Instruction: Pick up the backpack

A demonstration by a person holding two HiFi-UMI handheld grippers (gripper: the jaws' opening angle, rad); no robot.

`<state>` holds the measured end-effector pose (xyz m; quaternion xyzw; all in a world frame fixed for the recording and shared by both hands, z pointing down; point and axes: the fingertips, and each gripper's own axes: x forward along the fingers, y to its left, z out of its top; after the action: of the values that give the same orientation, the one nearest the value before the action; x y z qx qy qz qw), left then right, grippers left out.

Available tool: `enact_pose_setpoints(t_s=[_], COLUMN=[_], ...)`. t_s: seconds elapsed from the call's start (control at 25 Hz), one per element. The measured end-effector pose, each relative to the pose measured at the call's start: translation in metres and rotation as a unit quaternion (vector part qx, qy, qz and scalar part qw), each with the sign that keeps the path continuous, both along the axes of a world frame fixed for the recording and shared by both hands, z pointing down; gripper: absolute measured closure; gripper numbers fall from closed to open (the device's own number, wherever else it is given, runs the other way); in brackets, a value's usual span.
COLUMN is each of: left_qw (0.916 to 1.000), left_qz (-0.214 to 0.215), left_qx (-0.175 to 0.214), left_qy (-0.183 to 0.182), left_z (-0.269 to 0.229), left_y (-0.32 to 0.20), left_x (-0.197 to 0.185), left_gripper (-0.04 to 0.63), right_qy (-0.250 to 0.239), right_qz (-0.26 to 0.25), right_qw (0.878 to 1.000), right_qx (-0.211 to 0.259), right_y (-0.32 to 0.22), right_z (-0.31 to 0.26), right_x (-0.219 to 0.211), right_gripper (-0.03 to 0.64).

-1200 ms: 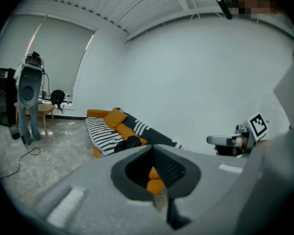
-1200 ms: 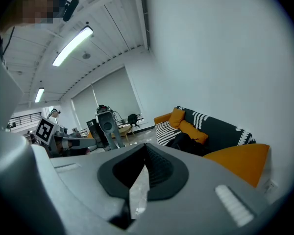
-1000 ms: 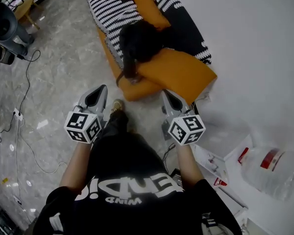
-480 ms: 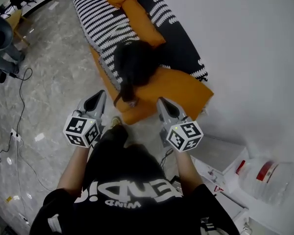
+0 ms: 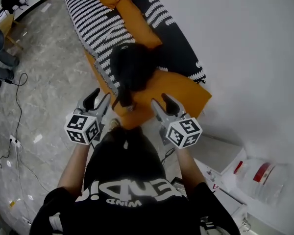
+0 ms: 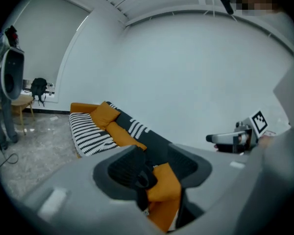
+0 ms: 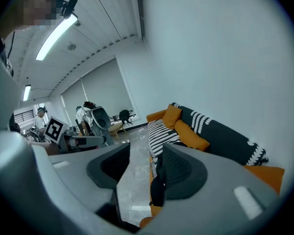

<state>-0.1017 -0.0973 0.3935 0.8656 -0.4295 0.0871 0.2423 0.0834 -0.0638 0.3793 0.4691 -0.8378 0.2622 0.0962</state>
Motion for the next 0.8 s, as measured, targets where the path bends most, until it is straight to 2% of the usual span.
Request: enact_pose_setpoints(t_s=[0.04,0.12,0.2,0.6,0.8], left_qw=[1.0000,1.0000,0.9999,0.9978,0.9950], left_qz=[-0.001,-0.004,-0.003,0.001,0.022], left_qx=[-0.003,-0.004,-0.010,-0.061,-0.090], left_qy=[-0.001,-0.005,-0.007,-0.026,-0.037], left_z=[0.005,0.014,0.025,0.100,0.150], left_y=[-0.005,-0.014,-0.022,-0.054,-0.066], left_x=[0.002,0.007,0.010,0.029,0.039], left_gripper=[0.373,0.273,0.242,0.222,0.209], right_qy=[-0.001,-0.004,-0.008,0.016,0.061], right_qz=[-0.001,-0.005,-0.015,-0.062,-0.107], right_qw=[1.000,1.000,1.000,0.994,0.988], right_qx=[-0.004,-0.013,-0.024,-0.091,-0.096], right_y=[-0.006,-0.016,-0.026,-0.067,-0.098], right_z=[0.004,0.014,0.026,0.109,0.152], right_x=[0.002,0.005,0.006,0.020,0.015], right_gripper=[0.400,0.362,0.328,0.310,0.305])
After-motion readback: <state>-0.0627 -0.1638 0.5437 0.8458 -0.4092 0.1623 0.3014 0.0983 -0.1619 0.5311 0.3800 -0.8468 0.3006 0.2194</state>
